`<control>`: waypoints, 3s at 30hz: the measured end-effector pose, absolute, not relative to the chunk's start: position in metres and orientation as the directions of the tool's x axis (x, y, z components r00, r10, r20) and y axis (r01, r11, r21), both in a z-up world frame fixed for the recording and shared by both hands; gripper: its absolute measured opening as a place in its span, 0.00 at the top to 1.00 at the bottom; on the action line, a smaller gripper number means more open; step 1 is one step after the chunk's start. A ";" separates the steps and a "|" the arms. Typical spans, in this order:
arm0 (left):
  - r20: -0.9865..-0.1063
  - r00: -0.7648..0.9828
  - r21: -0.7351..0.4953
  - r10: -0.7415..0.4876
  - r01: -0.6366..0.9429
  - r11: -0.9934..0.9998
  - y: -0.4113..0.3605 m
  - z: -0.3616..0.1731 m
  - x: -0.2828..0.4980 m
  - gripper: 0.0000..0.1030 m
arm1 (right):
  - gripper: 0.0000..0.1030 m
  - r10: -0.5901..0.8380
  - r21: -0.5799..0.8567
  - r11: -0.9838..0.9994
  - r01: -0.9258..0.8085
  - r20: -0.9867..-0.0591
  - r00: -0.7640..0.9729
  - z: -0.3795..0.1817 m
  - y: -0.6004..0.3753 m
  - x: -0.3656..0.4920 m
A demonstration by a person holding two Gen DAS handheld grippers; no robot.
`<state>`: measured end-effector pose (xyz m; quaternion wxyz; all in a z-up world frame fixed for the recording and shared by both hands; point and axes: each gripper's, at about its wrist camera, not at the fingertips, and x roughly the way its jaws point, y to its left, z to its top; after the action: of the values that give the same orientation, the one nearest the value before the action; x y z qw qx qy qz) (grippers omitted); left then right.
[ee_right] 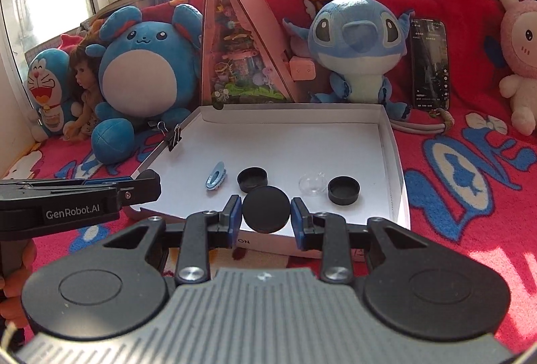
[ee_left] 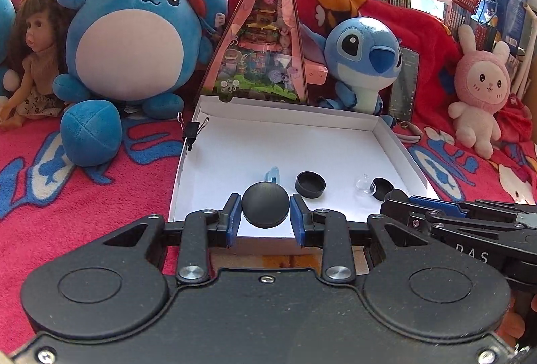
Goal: Organize rigid objects
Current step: 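Carry the black lid with the left tool over the white tray, then lower the lid into the tray and open the left tool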
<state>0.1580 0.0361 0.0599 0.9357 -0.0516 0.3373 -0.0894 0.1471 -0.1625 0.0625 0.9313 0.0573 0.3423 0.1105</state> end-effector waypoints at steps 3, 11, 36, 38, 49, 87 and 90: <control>-0.647 0.736 -0.164 -0.201 0.123 0.979 0.035 0.059 0.176 0.71 | 0.64 0.254 0.215 0.966 -0.146 -0.660 0.707 0.061 -0.163 0.167; -0.699 0.693 -0.173 -0.177 0.076 0.982 0.034 0.049 0.220 0.71 | 0.64 0.262 0.287 0.956 -0.066 -0.725 0.638 0.060 -0.168 0.211; -0.746 0.646 -0.168 -0.159 0.048 0.985 0.028 0.026 0.255 0.71 | 0.64 0.156 0.214 0.976 0.038 -0.811 0.564 0.033 -0.151 0.257; -0.747 0.645 -0.170 -0.161 0.048 0.984 0.028 0.025 0.256 0.71 | 0.64 0.152 0.210 0.977 0.039 -0.812 0.564 0.032 -0.150 0.257; -0.748 0.641 -0.182 -0.171 0.049 0.982 0.027 0.023 0.260 0.71 | 0.64 0.145 0.204 0.978 0.044 -0.814 0.563 0.030 -0.149 0.259; -0.724 0.668 -0.172 -0.174 0.069 0.983 0.030 0.033 0.245 0.58 | 0.47 0.137 0.204 0.978 0.047 -0.796 0.590 0.037 -0.147 0.254; -0.712 0.681 -0.160 -0.172 0.082 0.984 0.030 0.039 0.237 0.52 | 0.46 0.138 0.194 0.981 0.029 -0.786 0.602 0.042 -0.147 0.250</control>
<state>0.2368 0.0297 0.0388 0.9149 -0.0574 0.3934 -0.0695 0.2495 -0.1472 0.0416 0.8902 0.0935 0.4449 0.0306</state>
